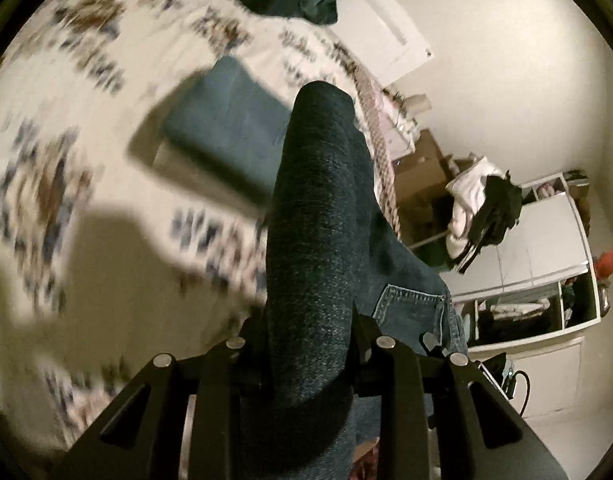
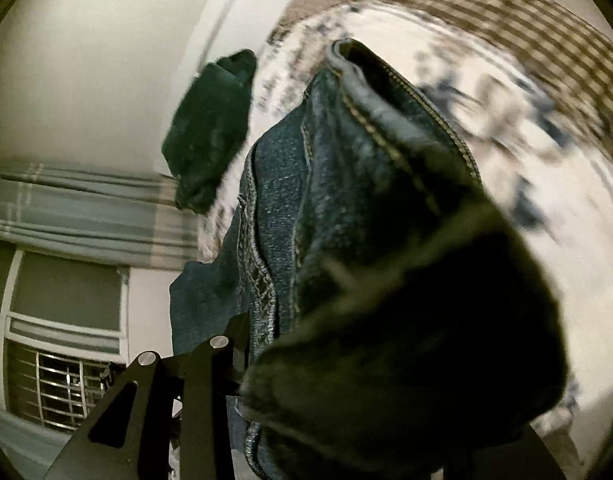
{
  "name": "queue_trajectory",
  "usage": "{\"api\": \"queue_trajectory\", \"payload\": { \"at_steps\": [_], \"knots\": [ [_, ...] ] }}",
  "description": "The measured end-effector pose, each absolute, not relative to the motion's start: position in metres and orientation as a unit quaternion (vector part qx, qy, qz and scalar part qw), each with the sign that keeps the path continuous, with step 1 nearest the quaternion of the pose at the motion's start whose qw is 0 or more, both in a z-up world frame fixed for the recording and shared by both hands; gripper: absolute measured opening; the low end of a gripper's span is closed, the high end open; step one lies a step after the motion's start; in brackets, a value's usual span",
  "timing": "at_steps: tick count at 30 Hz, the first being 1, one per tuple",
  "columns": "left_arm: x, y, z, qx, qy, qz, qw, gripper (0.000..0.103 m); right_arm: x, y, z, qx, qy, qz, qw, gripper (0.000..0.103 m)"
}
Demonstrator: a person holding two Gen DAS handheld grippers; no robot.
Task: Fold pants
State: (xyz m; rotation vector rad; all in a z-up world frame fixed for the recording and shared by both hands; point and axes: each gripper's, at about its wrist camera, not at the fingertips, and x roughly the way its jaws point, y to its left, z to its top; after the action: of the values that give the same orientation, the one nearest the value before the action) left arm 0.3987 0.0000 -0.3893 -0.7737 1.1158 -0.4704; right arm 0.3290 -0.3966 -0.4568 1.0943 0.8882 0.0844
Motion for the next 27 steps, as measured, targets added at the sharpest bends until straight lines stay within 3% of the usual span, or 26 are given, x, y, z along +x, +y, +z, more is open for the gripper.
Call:
{"api": "queue_trajectory", "payload": {
  "at_steps": [8, 14, 19, 26, 27],
  "knots": [
    [0.568, 0.032, -0.421, -0.349, 0.501, -0.218, 0.761, 0.024, 0.523, -0.367, -0.483, 0.5, 0.386, 0.044, 0.774, 0.038],
    [0.651, 0.046, -0.497, -0.352, 0.53, -0.206, 0.743, 0.024, 0.62, -0.351, -0.56, 0.499, 0.4, 0.04, 0.768, 0.038],
    [0.661, 0.054, -0.539, -0.336, 0.543, -0.202, 0.742, 0.025, 0.637, -0.356, -0.623, 0.525, 0.421, 0.068, 0.737, 0.041],
    [0.65, 0.059, -0.54, -0.334, 0.542, -0.204, 0.744, 0.029, 0.636, -0.365, -0.619, 0.491, 0.459, 0.072, 0.737, 0.051],
    [0.65, 0.058, -0.538, -0.333, 0.543, -0.202, 0.744, 0.029, 0.639, -0.372, -0.618, 0.488, 0.464, 0.06, 0.736, 0.058]
  ]
}}
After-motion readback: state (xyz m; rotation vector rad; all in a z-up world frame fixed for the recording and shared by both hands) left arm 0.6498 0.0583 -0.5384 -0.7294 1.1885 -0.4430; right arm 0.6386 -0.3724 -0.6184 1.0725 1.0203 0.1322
